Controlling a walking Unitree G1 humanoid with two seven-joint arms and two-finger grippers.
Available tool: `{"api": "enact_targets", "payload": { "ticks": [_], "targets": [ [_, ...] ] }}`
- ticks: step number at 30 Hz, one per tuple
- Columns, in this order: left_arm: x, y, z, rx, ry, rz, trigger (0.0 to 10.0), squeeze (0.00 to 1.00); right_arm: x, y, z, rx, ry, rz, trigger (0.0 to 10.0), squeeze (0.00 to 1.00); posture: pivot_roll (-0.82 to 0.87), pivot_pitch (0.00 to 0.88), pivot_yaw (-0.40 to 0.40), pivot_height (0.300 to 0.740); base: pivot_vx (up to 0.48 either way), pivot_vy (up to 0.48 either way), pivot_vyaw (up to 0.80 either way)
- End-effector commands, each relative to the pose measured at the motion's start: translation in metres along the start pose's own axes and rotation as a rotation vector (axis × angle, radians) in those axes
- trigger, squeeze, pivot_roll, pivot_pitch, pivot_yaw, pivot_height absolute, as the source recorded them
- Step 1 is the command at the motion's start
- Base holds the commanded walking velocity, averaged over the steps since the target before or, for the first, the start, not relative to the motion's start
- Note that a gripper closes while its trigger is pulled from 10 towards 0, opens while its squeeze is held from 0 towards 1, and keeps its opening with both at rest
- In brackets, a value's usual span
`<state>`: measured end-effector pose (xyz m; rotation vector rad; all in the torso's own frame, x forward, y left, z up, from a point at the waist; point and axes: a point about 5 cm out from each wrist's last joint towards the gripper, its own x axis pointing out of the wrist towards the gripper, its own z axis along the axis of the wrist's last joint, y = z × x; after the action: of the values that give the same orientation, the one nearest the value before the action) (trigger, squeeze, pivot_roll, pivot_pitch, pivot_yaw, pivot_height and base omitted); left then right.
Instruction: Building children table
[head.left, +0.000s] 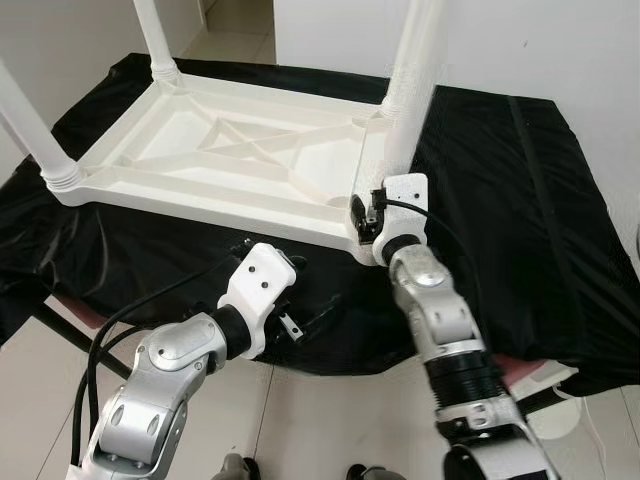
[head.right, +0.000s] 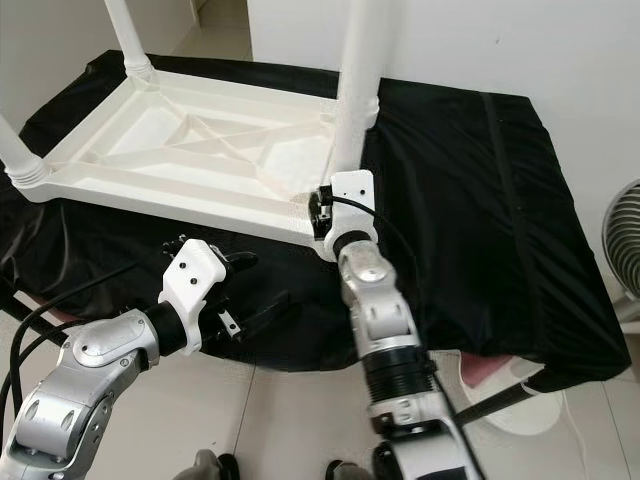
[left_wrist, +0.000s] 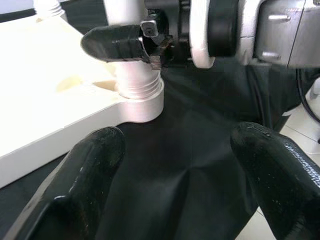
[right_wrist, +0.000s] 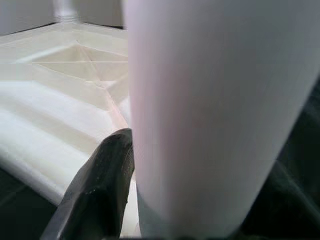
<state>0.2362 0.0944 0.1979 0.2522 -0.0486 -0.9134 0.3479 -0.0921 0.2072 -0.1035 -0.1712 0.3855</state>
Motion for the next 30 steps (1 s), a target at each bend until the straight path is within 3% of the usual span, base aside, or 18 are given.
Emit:
{"api": "enact_targets", "payload": {
  "ticks": [1,3,6,9,12,16,17,18,19,20,26,27,28,29,30],
  "targets": [
    [-0.001,0.003,-0.001,0.007,0.007,0.076,10.0,0.00,0.002,0.012,0.010,-0.027,-0.051,0.207,10.0,0.00,0.00,0.142,0.026,0.740,0.000,0.000,0.00],
    [-0.002,0.003,-0.001,0.007,0.007,0.076,10.0,0.00,0.000,0.005,0.010,-0.061,-0.039,0.311,10.0,0.00,0.00,0.143,0.027,0.740,0.000,0.000,0.00],
    [-0.002,0.003,-0.001,0.006,0.007,0.076,10.0,0.00,0.000,0.004,0.011,-0.074,-0.042,0.314,10.0,0.00,0.00,0.143,0.027,0.740,0.000,0.000,0.00],
    [-0.001,0.004,0.000,0.007,0.006,0.075,10.0,0.00,-0.002,-0.005,0.010,-0.038,0.001,0.504,10.0,0.00,0.00,0.144,0.028,0.740,0.000,0.000,0.00],
    [-0.002,0.004,0.000,0.008,0.007,0.075,10.0,0.00,0.000,-0.010,0.009,-0.029,0.036,0.593,10.0,0.00,0.00,0.146,0.032,0.740,0.000,0.000,0.00],
    [-0.002,0.004,0.000,0.010,0.008,0.075,10.0,0.00,0.002,-0.012,0.010,-0.004,0.051,0.633,10.0,0.00,0.01,0.148,0.031,0.740,0.000,0.000,0.00],
    [-0.002,0.004,0.000,0.010,0.008,0.076,10.0,0.00,0.003,-0.012,0.009,0.010,0.058,0.662,4.9,0.00,0.01,0.148,0.031,0.740,0.000,0.000,0.00],
    [-0.002,0.004,0.000,0.009,0.008,0.077,10.0,0.00,0.002,-0.011,0.007,0.011,0.065,0.689,1.6,0.00,0.01,0.148,0.031,0.740,0.000,0.000,0.00],
    [-0.002,0.004,0.000,0.009,0.008,0.077,10.0,0.00,0.002,-0.011,0.007,0.011,0.065,0.689,1.6,0.00,0.01,0.148,0.031,0.740,0.000,0.000,0.00],
    [-0.003,0.004,0.000,0.008,0.010,0.080,10.0,0.00,0.003,-0.010,0.002,-0.007,0.082,0.692,0.0,0.00,0.01,0.152,0.029,0.740,0.000,0.000,0.00],
    [-0.003,0.004,0.000,0.007,0.010,0.082,10.0,0.00,0.006,-0.013,-0.008,-0.050,0.131,0.584,0.0,0.00,0.01,0.154,0.030,0.740,0.000,0.000,0.00],
    [-0.003,0.003,0.000,0.005,0.010,0.081,10.0,0.00,0.009,-0.019,-0.012,-0.052,0.155,0.467,0.0,0.00,0.01,0.156,0.029,0.740,0.000,0.000,0.00],
    [-0.003,0.003,0.000,0.005,0.010,0.081,10.0,0.00,0.009,-0.019,-0.012,-0.052,0.155,0.467,0.0,0.00,0.01,0.156,0.029,0.740,0.000,0.000,0.00],
    [-0.003,0.003,0.000,0.002,0.010,0.079,10.0,0.00,0.012,-0.031,-0.018,-0.032,0.190,0.215,0.0,0.00,0.00,0.159,0.029,0.740,0.000,0.000,0.00],
    [-0.003,0.003,0.000,0.002,0.010,0.079,10.0,0.00,0.012,-0.031,-0.018,-0.032,0.190,0.215,0.0,0.00,0.00,0.159,0.029,0.740,0.000,0.000,0.00]
  ]
}}
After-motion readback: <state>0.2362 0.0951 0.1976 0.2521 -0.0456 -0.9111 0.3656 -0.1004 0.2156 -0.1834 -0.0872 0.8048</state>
